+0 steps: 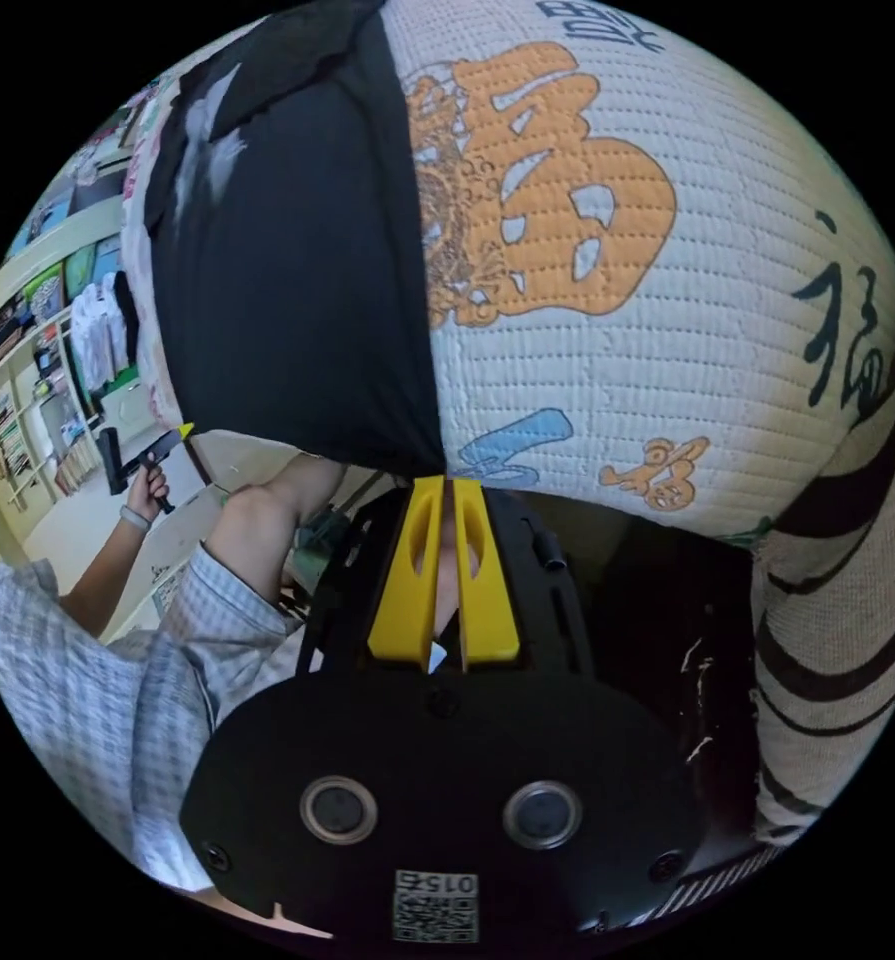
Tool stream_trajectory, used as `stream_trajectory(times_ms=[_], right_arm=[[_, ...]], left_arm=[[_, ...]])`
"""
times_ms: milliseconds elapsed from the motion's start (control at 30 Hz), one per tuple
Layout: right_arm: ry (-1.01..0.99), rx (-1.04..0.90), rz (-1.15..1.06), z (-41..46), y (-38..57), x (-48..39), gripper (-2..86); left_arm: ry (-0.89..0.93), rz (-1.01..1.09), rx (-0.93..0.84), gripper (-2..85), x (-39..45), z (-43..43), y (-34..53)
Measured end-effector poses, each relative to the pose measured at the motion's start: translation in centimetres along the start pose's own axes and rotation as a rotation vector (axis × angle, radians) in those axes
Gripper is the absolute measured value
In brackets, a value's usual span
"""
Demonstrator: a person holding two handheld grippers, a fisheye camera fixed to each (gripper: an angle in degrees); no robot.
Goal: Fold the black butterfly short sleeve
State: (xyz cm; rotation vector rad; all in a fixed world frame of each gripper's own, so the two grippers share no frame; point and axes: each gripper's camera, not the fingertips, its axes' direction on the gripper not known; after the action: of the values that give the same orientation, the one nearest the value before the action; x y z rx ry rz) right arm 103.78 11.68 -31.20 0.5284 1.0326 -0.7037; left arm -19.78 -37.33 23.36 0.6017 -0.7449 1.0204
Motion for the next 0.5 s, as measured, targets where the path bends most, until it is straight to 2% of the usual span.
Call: stream_trajectory(times_ms=[100, 233, 267, 400, 500], right_arm=[[0.103, 0.036, 0.031, -1.8, 0.1, 0.2, 5.6], [0.164, 0.313, -0.110, -8.4, -1.9, -2.8, 6.5], [0.176, 0.344, -0.143, -9.2, -2.5, -3.5, 6.6], [0.324, 0.506, -0.446, -12.8, -7.2, -8.6, 6.8], [0.420, 0.488, -0.577, -12.7, -10.9, -10.3, 8.2]], left_arm=[[-0.070, -0.047, -0.020, 4.8, -0.1, -0.1, -1.1], [-0.362, -0.077, 0.029, 4.5, 2.0, -2.9, -3.9], [-0.377, -0.086, 0.040, 4.7, 2.3, -3.2, -4.3], [-0.102, 0.062, 0.256, 6.1, 8.9, -4.8, -9.0], [0.086, 0.230, 0.333, 7.7, 17.1, -1.5, -15.8]])
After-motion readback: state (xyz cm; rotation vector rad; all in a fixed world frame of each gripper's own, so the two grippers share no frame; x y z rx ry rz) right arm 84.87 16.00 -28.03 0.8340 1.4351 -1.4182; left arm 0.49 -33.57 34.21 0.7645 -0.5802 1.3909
